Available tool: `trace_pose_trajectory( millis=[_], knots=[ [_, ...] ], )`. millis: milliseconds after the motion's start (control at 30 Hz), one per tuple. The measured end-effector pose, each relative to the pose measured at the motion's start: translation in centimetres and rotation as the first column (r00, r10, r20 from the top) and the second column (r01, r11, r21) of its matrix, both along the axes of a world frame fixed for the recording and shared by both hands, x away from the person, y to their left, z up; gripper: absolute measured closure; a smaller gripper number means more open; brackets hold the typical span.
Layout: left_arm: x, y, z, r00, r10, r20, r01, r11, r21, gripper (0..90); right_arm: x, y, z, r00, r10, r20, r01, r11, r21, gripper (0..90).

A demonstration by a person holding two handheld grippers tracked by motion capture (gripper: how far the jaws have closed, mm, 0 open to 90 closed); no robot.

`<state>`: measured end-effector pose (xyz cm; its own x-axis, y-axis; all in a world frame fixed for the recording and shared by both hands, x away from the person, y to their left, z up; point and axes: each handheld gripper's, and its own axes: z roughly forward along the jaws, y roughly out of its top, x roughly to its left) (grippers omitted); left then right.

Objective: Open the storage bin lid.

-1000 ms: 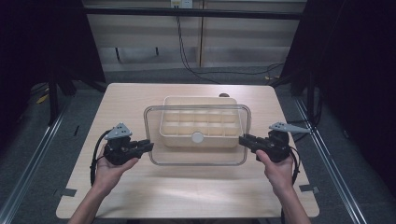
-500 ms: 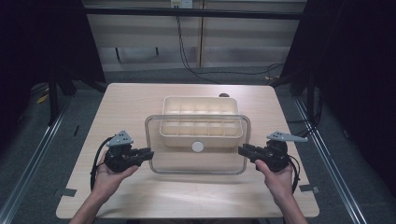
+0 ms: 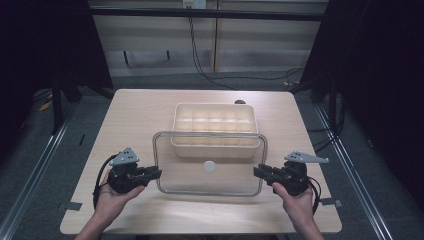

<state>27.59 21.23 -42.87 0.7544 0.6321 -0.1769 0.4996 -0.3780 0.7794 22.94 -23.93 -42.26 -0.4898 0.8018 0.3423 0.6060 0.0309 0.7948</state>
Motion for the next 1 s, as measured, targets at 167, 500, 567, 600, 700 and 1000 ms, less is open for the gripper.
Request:
trace_pose_trajectory(
  millis=[167,500,567,600,700,1000],
  knots=[
    [-0.4,0.1,-0.4,0.9997,-0.003,-0.025,0.003,1.0,0.002,76.3,-0.5,0.2,-0.8,0.9992,0.008,-0.038,-0.008,1.0,0.003,69.4],
    [-1.6,0.3,-1.5,0.9981,-0.017,-0.059,0.019,0.9995,0.024,76.5,-1.5,0.3,-1.6,0.9979,0.023,-0.061,-0.024,1.0,-0.01,69.3],
    [-1.8,0.3,-1.7,0.9976,-0.019,-0.066,0.02,0.9996,0.02,76.5,-1.5,0.3,-1.9,0.9975,0.023,-0.067,-0.024,1.0,-0.01,69.1],
    [-1.8,0.4,-1.8,0.9977,-0.016,-0.066,0.017,0.9997,0.019,76.5,-1.5,0.3,-2.0,0.9972,0.023,-0.072,-0.023,1.0,-0.007,69.1],
    [-1.9,0.5,-2.0,0.9969,-0.02,-0.076,0.02,0.9997,0.01,76.3,-1.6,0.4,-2.3,0.9964,0.024,-0.081,-0.024,1.0,0.0,69.2],
    [-2.2,0.5,-2.3,0.9971,-0.018,-0.073,0.02,0.9993,0.032,73.6,-1.3,0.6,-3.3,0.9955,0.03,-0.09,-0.032,0.999,-0.019,68.6]
  ],
)
